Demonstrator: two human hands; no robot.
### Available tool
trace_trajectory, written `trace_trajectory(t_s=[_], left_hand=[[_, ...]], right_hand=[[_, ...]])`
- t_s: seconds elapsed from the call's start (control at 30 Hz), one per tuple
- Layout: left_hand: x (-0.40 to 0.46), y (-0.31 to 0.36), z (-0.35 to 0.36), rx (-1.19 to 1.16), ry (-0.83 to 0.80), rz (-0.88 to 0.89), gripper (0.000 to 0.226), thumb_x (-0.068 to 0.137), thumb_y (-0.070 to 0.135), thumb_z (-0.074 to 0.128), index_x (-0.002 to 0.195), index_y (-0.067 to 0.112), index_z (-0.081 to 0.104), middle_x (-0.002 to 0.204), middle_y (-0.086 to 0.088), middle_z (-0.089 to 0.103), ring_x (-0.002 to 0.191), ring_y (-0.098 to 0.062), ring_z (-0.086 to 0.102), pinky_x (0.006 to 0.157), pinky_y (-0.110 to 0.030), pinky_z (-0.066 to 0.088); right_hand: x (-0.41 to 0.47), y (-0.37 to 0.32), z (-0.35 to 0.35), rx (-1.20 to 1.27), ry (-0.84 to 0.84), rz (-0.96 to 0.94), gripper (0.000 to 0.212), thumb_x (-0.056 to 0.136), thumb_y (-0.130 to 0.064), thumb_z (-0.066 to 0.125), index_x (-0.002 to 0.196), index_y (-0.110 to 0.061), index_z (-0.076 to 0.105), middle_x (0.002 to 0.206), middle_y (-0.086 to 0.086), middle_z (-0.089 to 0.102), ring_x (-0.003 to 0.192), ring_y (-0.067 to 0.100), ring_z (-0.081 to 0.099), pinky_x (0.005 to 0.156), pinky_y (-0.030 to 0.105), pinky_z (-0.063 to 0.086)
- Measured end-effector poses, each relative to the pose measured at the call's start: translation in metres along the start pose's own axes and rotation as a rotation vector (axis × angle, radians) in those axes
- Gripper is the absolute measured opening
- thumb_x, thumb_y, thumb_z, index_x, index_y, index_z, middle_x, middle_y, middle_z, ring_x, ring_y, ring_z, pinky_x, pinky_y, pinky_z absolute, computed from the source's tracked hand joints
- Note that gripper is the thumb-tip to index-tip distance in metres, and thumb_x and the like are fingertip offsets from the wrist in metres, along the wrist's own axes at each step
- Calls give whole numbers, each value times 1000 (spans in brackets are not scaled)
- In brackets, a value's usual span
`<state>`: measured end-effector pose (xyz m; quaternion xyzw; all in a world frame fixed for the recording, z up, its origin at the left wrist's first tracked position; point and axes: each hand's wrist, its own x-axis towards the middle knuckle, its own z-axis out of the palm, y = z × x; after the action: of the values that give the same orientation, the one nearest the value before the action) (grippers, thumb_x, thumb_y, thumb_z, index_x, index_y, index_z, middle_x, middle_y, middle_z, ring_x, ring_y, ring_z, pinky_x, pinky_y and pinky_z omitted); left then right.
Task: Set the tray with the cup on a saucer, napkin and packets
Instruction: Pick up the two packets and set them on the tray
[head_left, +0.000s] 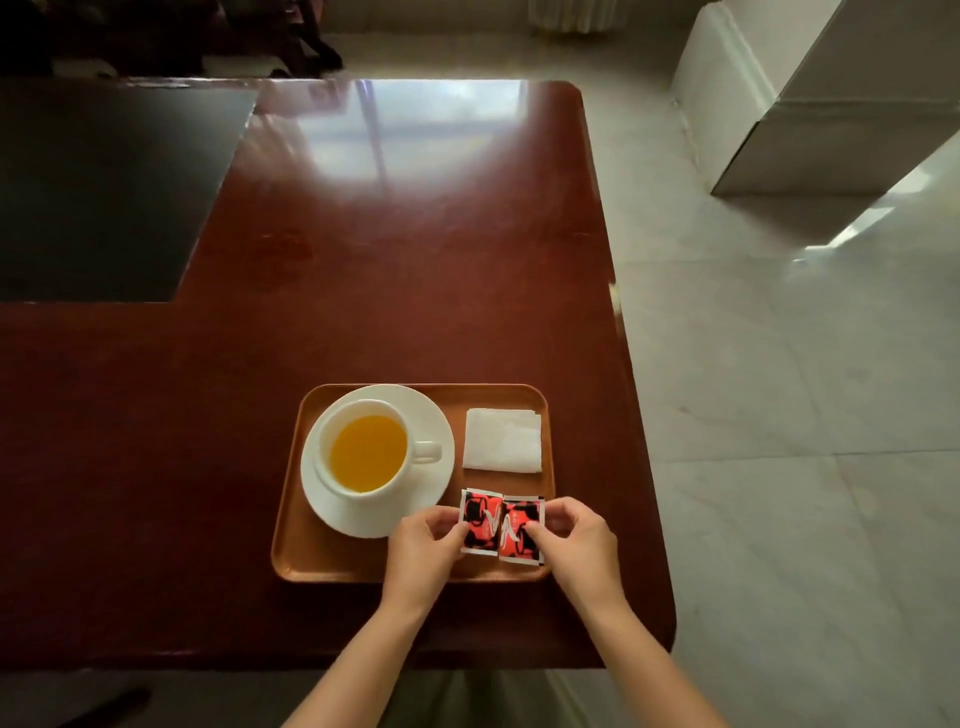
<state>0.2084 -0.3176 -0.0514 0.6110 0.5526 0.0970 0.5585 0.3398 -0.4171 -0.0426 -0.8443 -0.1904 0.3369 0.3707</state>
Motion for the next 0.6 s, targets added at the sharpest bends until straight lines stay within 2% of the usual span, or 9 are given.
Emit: trace_trajectory(t_s=[0.1,0.13,0.23,0.33,0.43,0.5,0.6], left_hand=[[-3,1,1,225,35,121,13,86,19,66,98,16,72,85,10,71,76,3,64,63,-8,51],[-5,4,1,319,42,173,12,87,22,65,97,18,72,84,11,70,74,4,63,62,-7,49],[-5,10,-1,613,46,289,14,90,31,60,92,18,67,86,5,70,72,-5,63,62,-20,54],[-8,14,-1,851,40,391,19,90,33,59,101,19,58,96,4,65,79,-9,64,62,-17,50],[-18,10,0,908,-52,648,38,70,19,81,105,13,66,97,-3,69,81,-14,67,59,-20,57],[-22,3,2,924,-98,783,47,61,12,86,105,12,69,104,-8,71,94,-20,68,65,-25,59],[-26,-6,1,942,-125,819,51,62,8,84,111,13,68,116,-12,68,109,-25,64,72,-29,60]], right_hand=[[0,-1,2,-45,24,-8,14,79,-19,73,83,-24,60,77,-12,66,75,4,65,53,10,47],[0,-3,2,-107,43,-26,16,79,-22,72,88,-22,59,81,-9,68,77,7,66,52,12,45],[-2,-6,3,-377,114,-140,30,80,-32,71,103,-23,54,92,-6,70,81,12,68,49,11,38],[-3,-6,2,-530,166,-288,42,75,-33,75,109,-20,54,95,-2,68,80,16,67,56,23,50],[-3,2,0,-641,176,-469,47,66,-25,82,108,-15,62,95,3,66,82,20,64,63,32,54],[-4,7,1,-727,155,-600,46,63,-24,84,105,-17,66,98,2,68,89,21,63,70,36,53],[-6,12,4,-800,129,-685,39,64,-25,83,100,-21,69,101,-4,70,96,20,63,77,39,50]])
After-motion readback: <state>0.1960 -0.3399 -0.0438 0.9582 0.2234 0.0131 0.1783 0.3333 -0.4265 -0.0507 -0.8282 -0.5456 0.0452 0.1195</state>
